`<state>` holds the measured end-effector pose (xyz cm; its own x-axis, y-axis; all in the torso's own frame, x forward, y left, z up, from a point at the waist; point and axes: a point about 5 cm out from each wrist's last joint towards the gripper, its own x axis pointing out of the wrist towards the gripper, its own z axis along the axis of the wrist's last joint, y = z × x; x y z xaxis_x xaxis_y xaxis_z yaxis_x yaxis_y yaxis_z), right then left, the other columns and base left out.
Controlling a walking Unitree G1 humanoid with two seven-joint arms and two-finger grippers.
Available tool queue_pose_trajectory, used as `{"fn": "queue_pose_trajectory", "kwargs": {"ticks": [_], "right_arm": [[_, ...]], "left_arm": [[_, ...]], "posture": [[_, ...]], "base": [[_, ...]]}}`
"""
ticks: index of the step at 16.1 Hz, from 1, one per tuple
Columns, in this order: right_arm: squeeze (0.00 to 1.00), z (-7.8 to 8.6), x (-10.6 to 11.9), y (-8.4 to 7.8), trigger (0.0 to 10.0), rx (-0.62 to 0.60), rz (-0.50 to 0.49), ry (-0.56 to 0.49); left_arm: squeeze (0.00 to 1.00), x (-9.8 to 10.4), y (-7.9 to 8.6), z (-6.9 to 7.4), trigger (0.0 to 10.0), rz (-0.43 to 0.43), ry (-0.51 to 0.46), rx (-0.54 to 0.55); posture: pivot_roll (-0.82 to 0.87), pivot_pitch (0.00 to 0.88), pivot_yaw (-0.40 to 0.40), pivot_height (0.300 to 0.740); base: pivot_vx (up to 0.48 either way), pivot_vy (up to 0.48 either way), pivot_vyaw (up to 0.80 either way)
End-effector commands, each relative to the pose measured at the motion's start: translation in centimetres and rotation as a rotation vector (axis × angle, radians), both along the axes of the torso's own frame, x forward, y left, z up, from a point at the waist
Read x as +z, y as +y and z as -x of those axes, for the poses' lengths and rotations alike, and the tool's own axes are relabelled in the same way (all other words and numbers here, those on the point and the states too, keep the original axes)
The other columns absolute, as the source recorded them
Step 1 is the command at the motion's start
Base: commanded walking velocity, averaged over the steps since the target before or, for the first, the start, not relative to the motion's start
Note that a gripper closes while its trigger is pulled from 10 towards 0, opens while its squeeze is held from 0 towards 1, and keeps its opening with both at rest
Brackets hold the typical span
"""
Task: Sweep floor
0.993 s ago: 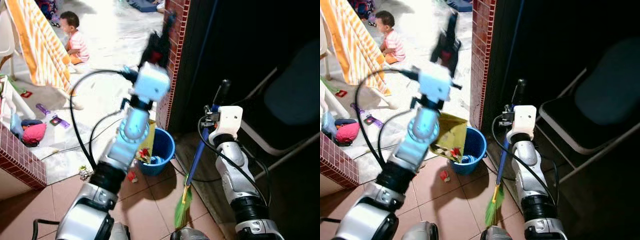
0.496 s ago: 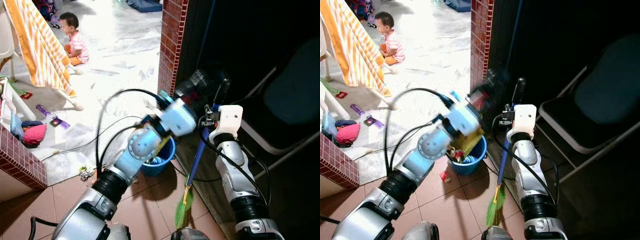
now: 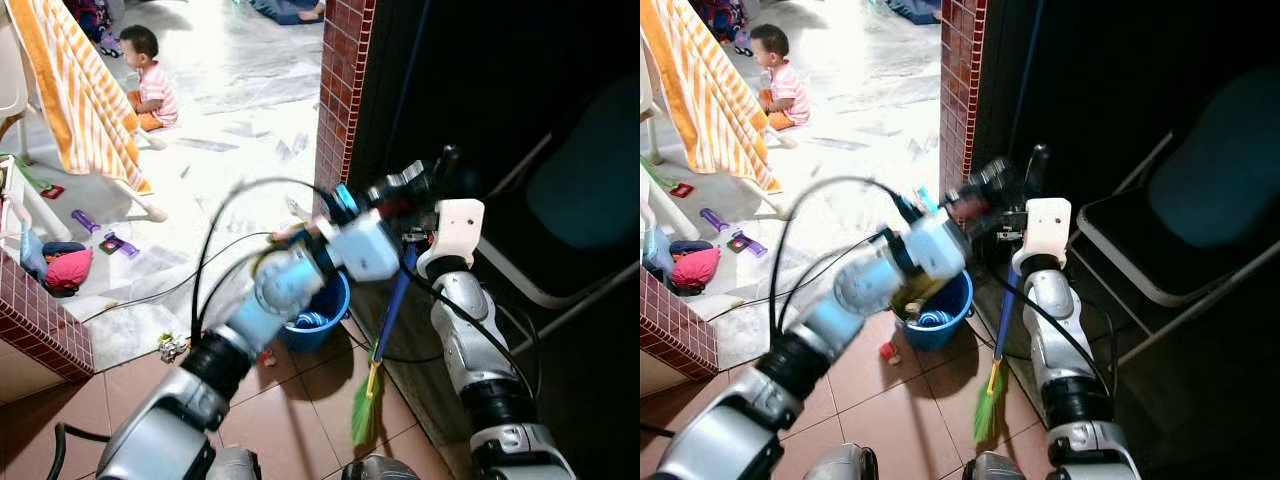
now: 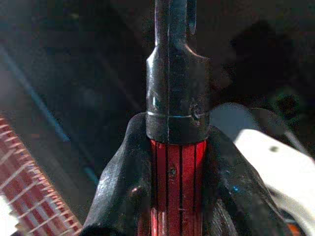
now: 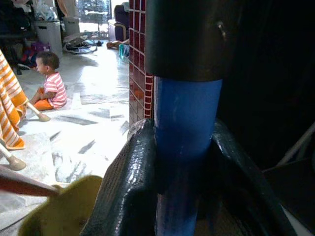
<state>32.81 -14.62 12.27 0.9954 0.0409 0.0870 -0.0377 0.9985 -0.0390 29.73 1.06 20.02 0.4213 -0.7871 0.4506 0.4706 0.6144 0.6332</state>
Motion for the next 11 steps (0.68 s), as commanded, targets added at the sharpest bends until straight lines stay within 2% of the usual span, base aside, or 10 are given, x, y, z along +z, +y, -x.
{"fn": "queue_pose_trajectory", "kwargs": {"ticks": [1, 3, 6, 9, 10, 11], "right_arm": [[0.0, -0.5, 1.1, -0.2, 10.0, -0.001, 0.011, -0.042], [0.0, -0.7, 1.2, -0.1, 10.0, 0.004, 0.012, -0.044], [0.0, -0.9, 1.1, 0.3, 10.0, 0.021, 0.016, -0.042], [0.0, -1.1, 1.2, 0.4, 10.0, 0.028, 0.017, -0.046], [0.0, -1.2, 1.2, 0.4, 10.0, 0.03, 0.017, -0.047], [0.0, -1.2, 1.3, 0.5, 10.0, 0.036, 0.019, -0.048]], "left_arm": [[0.0, 2.2, 0.3, -0.6, 10.0, 0.045, -0.064, 0.03], [0.0, 3.3, 1.2, -1.3, 10.0, 0.114, -0.071, 0.1], [0.0, 6.7, 2.9, -2.2, 10.0, 0.264, -0.102, 0.199], [0.0, 9.6, 4.7, -2.7, 10.0, 0.371, -0.159, 0.295], [0.0, 10.4, 5.6, -2.9, 10.0, 0.445, -0.144, 0.33], [0.0, 11.6, 7.7, -3.7, 10.0, 0.599, -0.076, 0.395]], "posture": [[-0.1, 0.013, -0.042, 0.74], [-0.09, 0.006, -0.048, 0.74], [-0.08, 0.0, -0.059, 0.74], [-0.08, 0.0, -0.067, 0.74], [-0.08, 0.0, -0.07, 0.74], [-0.08, 0.0, -0.072, 0.74]], "base": [[0.0, 0.0, 0.0], [0.0, 0.0, 0.0], [0.0, 0.0, 0.0], [0.0, 0.0, 0.0], [0.0, 0.0, 0.0], [0.0, 0.0, 0.0]]}}
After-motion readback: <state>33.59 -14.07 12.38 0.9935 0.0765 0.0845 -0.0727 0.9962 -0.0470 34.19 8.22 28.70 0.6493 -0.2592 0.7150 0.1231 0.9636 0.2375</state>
